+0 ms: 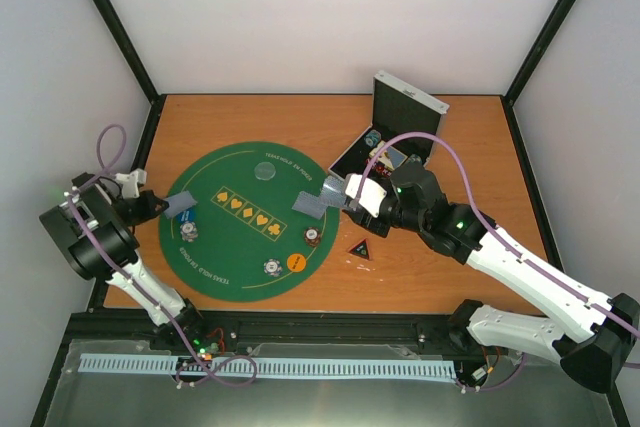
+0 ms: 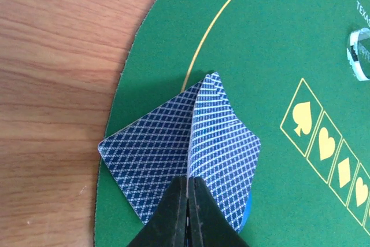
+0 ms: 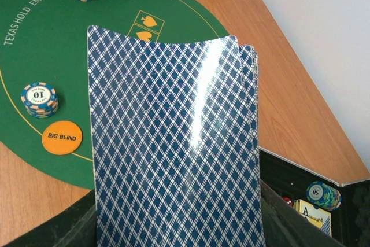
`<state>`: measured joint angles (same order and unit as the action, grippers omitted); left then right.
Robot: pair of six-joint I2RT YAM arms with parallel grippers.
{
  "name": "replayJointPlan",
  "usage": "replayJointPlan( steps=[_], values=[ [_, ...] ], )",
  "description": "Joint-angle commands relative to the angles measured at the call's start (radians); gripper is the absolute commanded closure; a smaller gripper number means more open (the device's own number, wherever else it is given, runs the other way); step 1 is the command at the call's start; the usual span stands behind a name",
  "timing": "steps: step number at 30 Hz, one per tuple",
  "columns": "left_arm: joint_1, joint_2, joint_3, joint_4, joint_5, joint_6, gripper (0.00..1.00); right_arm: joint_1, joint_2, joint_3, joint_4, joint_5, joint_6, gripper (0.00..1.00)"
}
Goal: Distribute texas hold em gaming equipment
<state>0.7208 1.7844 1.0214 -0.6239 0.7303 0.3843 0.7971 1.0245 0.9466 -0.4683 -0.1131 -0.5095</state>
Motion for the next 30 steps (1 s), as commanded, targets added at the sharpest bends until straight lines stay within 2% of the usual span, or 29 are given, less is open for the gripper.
replayJointPlan(
  steps=[1, 5, 7, 12, 19, 23, 26, 30],
  values=[
    [-0.001, 0.023, 0.017, 0.036, -0.014, 0.038, 1.00, -0.006, -0.012, -0.005, 0.022, -0.006, -0.008, 0.48],
    [-0.001, 0.030, 0.011, 0.044, -0.019, 0.039, 0.99, -0.007, -0.014, -0.005, 0.020, -0.006, -0.010, 0.48],
    [-0.001, 0.035, 0.014, 0.046, -0.024, 0.039, 0.95, -0.006, -0.014, -0.005, 0.021, -0.009, -0.010, 0.48],
    [-0.001, 0.047, 0.034, 0.034, -0.029, 0.045, 0.78, -0.006, -0.015, -0.003, 0.017, -0.009, -0.012, 0.48],
    [-0.001, 0.020, 0.056, 0.023, -0.046, 0.038, 0.62, -0.006, -0.011, -0.002, 0.014, -0.012, -0.014, 0.48],
    [0.000, -0.028, 0.067, 0.054, -0.123, -0.028, 0.41, -0.006, -0.008, 0.000, 0.011, -0.016, -0.015, 0.48],
    [-0.001, -0.061, 0.088, 0.055, -0.165, -0.077, 0.36, -0.006, -0.007, 0.001, 0.013, -0.017, -0.015, 0.48],
    [-0.003, -0.161, 0.101, 0.043, -0.148, -0.099, 0.30, -0.007, -0.005, 0.002, 0.014, -0.020, -0.016, 0.48]
  ],
)
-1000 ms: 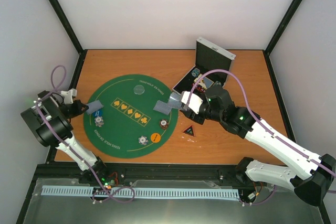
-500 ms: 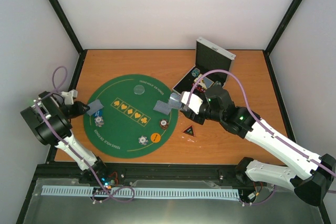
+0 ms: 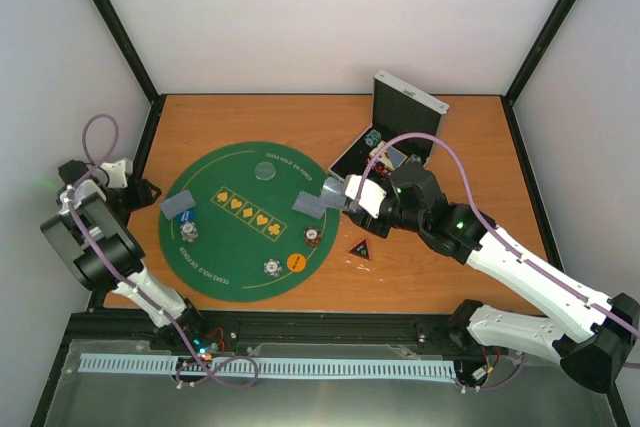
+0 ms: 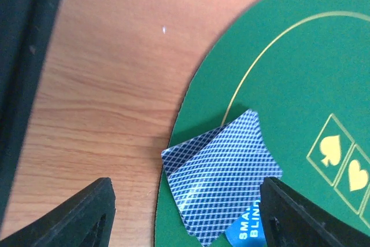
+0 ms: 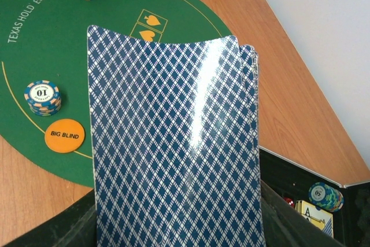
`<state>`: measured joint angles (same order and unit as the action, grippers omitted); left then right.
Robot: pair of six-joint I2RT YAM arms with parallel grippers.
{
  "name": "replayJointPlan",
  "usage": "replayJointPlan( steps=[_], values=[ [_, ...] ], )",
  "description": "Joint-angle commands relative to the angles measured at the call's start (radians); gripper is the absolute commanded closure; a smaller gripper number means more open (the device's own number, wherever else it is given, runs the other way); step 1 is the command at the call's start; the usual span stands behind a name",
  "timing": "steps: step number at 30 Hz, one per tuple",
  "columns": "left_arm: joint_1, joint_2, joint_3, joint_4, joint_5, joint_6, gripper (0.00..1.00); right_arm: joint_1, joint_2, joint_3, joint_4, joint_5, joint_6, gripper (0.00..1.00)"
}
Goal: Distribute texas hold em gaming equipment
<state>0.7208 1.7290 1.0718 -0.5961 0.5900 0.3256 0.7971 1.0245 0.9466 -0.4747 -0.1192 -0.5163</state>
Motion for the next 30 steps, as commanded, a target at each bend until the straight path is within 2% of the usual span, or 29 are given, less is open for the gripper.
replayJointPlan(
  steps=[1, 6, 11, 18, 21, 25, 30],
  values=[
    [-0.006, -0.133, 0.054, 0.003, 0.002, -0.039, 0.28, -0.006, -0.004, 0.004, 0.021, -0.016, -0.009, 0.48],
    [-0.099, -0.255, 0.102, -0.098, 0.027, -0.026, 0.17, -0.006, 0.010, 0.012, 0.023, -0.029, -0.007, 0.48],
    [-0.315, -0.367, 0.185, -0.181, 0.067, -0.031, 0.01, -0.006, 0.040, 0.041, 0.010, -0.033, -0.002, 0.48],
    [-0.636, -0.401, 0.350, -0.286, 0.228, -0.059, 0.00, -0.004, 0.054, 0.055, 0.039, -0.036, 0.006, 0.48],
    [-0.760, -0.390, 0.374, -0.310, 0.281, -0.065, 0.00, -0.003, 0.066, 0.065, 0.054, -0.025, 0.001, 0.48],
    [-0.873, -0.387, 0.322, -0.251, 0.450, -0.133, 0.00, -0.001, 0.089, 0.084, 0.069, -0.022, -0.025, 0.48],
    [-0.950, -0.355, 0.152, -0.050, 0.614, -0.314, 0.00, 0.008, 0.136, 0.094, 0.115, -0.019, -0.059, 0.48]
  ],
)
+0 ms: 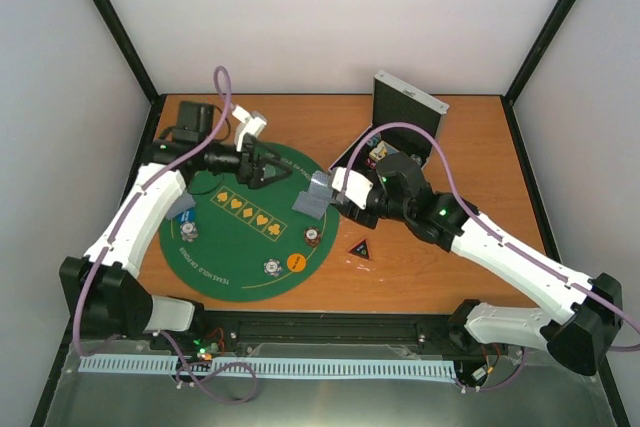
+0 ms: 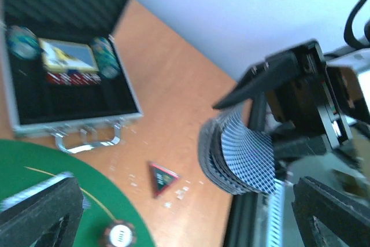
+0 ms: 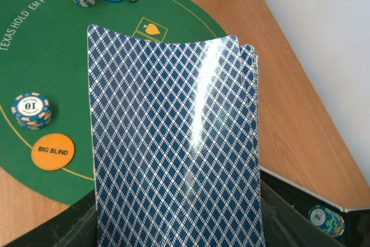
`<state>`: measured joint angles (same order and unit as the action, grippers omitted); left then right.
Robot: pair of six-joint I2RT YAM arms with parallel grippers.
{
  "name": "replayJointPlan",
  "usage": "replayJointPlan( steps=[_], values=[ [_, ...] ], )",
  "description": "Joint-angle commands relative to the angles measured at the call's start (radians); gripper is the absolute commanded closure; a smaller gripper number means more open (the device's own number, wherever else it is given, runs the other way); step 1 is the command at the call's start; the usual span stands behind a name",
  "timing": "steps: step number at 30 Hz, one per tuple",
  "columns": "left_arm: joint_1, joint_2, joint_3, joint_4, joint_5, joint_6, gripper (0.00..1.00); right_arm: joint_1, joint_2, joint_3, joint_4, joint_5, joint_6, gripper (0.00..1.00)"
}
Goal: Distribute texas hold em gaming equipment
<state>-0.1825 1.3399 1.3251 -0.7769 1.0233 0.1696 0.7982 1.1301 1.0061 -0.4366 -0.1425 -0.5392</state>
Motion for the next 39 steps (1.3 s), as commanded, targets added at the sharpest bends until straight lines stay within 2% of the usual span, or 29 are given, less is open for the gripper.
replayJointPlan(
  steps=[1, 5, 11, 17, 22, 29, 39],
  values=[
    [-0.072, 0.049, -0.117, 0.145, 0.196, -0.168, 0.00, 0.009, 0.038, 0.035, 0.081, 0.006, -0.039, 0.48],
    [-0.169, 0.111, -0.069, 0.118, 0.218, -0.126, 0.00, 0.011, 0.052, 0.031, 0.086, 0.025, -0.048, 0.48],
    [-0.180, 0.146, -0.081, 0.165, 0.212, -0.151, 0.00, 0.014, 0.046, 0.033, 0.083, 0.013, -0.048, 0.48],
    [-0.187, 0.161, -0.079, 0.179, 0.100, -0.169, 0.01, 0.021, 0.057, 0.039, 0.087, 0.004, -0.045, 0.48],
    [-0.192, 0.172, -0.072, 0.177, 0.042, -0.176, 0.07, 0.031, 0.068, 0.044, 0.091, 0.003, -0.046, 0.48],
    [-0.194, 0.159, -0.090, 0.168, -0.014, -0.162, 0.26, 0.038, 0.060, 0.038, 0.092, 0.024, -0.037, 0.48],
    [-0.194, 0.125, -0.097, 0.131, -0.035, -0.115, 0.27, 0.038, 0.020, 0.012, 0.089, 0.046, -0.040, 0.48]
  ],
)
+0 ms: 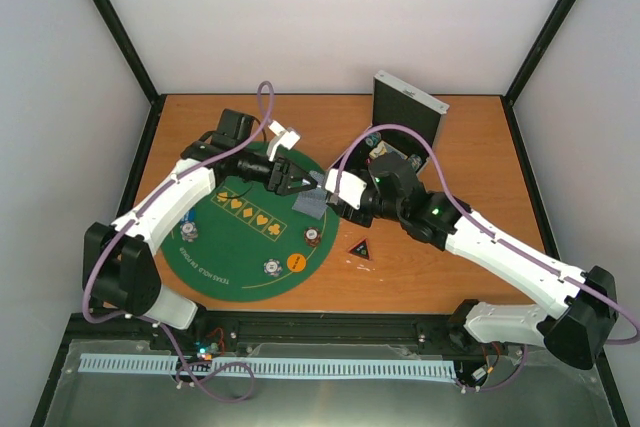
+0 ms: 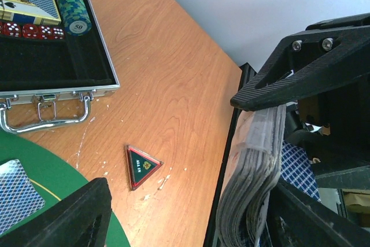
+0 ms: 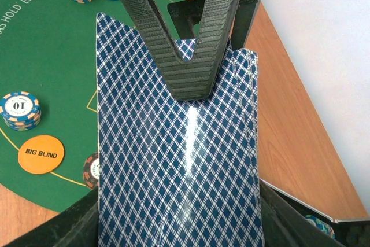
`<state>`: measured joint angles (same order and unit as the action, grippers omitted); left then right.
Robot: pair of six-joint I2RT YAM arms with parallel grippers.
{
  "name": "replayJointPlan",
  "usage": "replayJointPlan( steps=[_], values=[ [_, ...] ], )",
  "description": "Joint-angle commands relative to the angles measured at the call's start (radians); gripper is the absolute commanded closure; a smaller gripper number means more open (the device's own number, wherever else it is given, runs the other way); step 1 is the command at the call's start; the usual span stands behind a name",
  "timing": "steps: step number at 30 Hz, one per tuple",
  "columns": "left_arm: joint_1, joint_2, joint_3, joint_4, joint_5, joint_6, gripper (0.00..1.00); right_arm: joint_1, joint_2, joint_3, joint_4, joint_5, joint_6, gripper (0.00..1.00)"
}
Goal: Distribute texas hold em gaming equipment
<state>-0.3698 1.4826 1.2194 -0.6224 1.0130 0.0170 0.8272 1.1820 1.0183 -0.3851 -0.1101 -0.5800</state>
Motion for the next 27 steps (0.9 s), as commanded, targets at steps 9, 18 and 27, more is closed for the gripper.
replayJointPlan(
  steps=[9, 18, 27],
  values=[
    [-0.007, -0.027, 0.074, -0.092, 0.024, 0.090, 0.07, 0.009, -0.038, -0.007, 0.029, 0.019, 0.006, 0.48],
    [-0.007, -0.057, 0.105, -0.157, 0.001, 0.142, 0.06, 0.009, -0.039, -0.010, 0.025, 0.035, 0.008, 0.48],
    [-0.006, -0.056, 0.111, -0.160, 0.003, 0.144, 0.50, 0.009, -0.041, -0.013, 0.020, 0.036, 0.012, 0.48]
  ],
)
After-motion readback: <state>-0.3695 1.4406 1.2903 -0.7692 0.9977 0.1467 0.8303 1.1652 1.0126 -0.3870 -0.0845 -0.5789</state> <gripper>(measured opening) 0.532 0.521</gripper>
